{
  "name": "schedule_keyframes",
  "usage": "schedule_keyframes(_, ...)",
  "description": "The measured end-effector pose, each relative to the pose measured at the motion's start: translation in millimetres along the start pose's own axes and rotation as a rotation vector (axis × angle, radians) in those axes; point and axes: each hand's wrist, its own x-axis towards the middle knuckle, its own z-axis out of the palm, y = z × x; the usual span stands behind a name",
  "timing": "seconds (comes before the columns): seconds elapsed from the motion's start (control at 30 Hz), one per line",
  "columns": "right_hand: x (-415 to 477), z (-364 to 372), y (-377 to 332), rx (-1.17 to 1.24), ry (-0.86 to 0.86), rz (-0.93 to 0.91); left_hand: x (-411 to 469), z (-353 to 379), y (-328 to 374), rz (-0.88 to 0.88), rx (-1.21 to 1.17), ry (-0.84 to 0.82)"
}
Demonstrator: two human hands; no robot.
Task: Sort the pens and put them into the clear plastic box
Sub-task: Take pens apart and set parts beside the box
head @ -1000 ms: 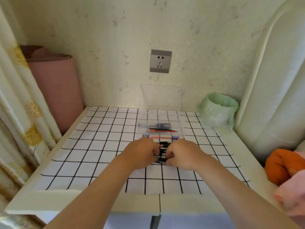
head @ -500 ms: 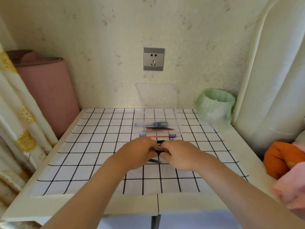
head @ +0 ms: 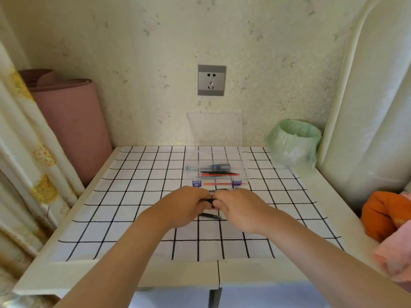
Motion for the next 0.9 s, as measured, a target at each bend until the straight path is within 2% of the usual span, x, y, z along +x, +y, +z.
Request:
schedule_keyframes(0.13,1.0,2.3,0.9,0.021,-0.003,-0.004,-1.0,-0.7,-0.7,-0.025,0.032,-0.009)
schedule_keyframes(0.3,-0.4,0.4,16.8,0.029,-0.067,0.079,-1.5,-1.2,-4.3,-0.133,0.071,-0.062)
schedule_keyframes(0.9,-7.9,-1.9,47.5,0.010,-0.028,0.177,4.0,7.1,2.9,-0.111,0.154,-0.088)
